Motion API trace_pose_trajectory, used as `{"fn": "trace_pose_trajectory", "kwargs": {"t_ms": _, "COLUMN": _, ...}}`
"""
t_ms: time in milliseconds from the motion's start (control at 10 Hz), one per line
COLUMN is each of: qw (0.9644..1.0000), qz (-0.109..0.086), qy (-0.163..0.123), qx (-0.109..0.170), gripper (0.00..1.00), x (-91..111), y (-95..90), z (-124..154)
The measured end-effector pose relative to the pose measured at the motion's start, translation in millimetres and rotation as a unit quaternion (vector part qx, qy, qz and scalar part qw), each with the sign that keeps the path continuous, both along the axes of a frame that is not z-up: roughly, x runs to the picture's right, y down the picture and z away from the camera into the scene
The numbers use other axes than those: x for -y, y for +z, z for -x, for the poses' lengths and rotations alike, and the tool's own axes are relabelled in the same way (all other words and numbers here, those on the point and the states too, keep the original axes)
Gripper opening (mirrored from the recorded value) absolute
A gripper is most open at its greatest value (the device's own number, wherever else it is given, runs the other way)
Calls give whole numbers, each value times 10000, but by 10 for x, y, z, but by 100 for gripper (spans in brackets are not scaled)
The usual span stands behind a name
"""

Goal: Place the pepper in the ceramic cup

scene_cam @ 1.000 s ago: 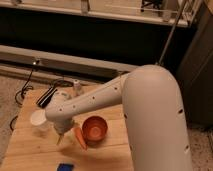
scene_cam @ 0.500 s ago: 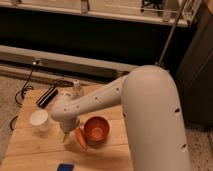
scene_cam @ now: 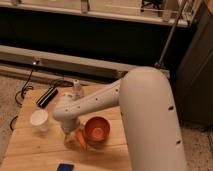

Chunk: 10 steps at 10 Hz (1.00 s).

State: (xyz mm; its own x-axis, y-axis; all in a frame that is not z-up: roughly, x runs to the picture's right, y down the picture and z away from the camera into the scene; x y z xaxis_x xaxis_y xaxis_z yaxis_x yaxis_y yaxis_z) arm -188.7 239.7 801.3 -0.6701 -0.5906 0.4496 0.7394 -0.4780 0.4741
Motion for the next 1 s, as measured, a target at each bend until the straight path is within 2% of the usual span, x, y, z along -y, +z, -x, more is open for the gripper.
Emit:
{"fn": "trace_pose_trajectory", "kwargs": {"t_ms": 300, "qw": 10000, "qz": 67, "qy": 13, "qx": 9, "gripper": 35, "x": -27, "y": 33, "z": 7}}
{"fn": "trace_pose_trajectory", "kwargs": {"t_ms": 700, "qw": 9999, "qz": 142, "qy": -43, "qx": 89, "gripper": 30, "x": -4, "y": 23, "z": 82}}
{"fn": "trace_pose_trajectory", "kwargs": {"t_ms": 900, "qw": 9991, "qz": 12, "qy": 143, "qx": 399, "gripper": 13, "x": 236, "y": -114, "z": 336}}
{"fn": "trace_pose_trajectory", "kwargs": {"t_ms": 1000, "qw": 9980, "qz": -110, "qy": 255, "qx": 565, "gripper": 4, "x": 422, "y": -196, "z": 461}}
